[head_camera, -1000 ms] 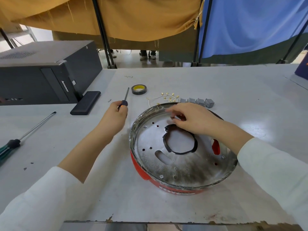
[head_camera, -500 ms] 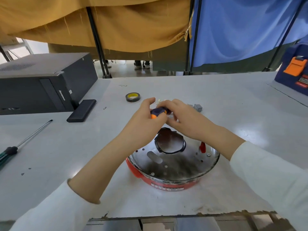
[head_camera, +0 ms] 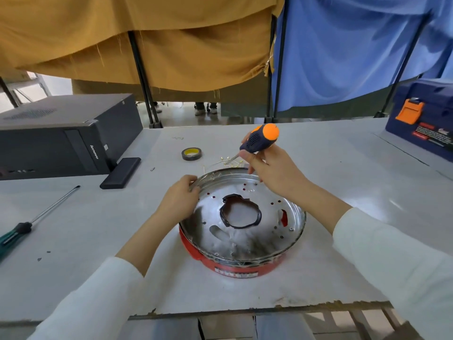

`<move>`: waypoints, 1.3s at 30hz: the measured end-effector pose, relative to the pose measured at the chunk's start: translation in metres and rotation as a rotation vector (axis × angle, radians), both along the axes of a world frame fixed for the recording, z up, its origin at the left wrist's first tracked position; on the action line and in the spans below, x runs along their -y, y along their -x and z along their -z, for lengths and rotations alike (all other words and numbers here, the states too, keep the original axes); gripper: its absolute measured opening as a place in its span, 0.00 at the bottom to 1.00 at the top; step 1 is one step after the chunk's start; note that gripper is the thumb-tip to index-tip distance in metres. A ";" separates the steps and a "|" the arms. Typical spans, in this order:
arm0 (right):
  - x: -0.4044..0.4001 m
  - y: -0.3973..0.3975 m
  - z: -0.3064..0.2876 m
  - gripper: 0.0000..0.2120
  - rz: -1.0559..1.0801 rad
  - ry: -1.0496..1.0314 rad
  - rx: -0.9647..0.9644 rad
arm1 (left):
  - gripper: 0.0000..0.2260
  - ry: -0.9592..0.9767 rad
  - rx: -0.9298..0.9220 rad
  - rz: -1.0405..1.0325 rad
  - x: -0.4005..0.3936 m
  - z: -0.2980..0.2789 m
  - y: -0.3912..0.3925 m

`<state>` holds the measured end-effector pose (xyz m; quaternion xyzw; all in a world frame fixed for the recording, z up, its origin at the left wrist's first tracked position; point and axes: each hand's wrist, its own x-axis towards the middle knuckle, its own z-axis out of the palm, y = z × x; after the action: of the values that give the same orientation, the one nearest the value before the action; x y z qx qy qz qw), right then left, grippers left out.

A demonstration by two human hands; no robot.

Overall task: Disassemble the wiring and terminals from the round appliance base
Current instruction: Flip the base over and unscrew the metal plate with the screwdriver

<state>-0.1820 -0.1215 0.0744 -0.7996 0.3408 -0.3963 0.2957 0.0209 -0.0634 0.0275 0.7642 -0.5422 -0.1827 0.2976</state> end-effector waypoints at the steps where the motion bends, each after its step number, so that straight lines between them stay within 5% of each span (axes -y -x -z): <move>1: -0.001 -0.001 -0.004 0.12 -0.020 -0.006 0.003 | 0.16 -0.008 -0.028 -0.003 0.001 0.002 -0.001; 16: -0.003 -0.009 -0.036 0.03 -0.157 -0.098 0.228 | 0.12 0.057 -0.389 0.047 0.012 -0.003 -0.004; 39: -0.001 -0.027 -0.029 0.02 -0.178 -0.152 0.181 | 0.14 0.092 -0.416 0.068 0.019 0.005 -0.007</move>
<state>-0.1552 -0.1208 0.1032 -0.7628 0.2696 -0.4122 0.4190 0.0281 -0.0821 0.0227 0.6767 -0.5024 -0.3217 0.4315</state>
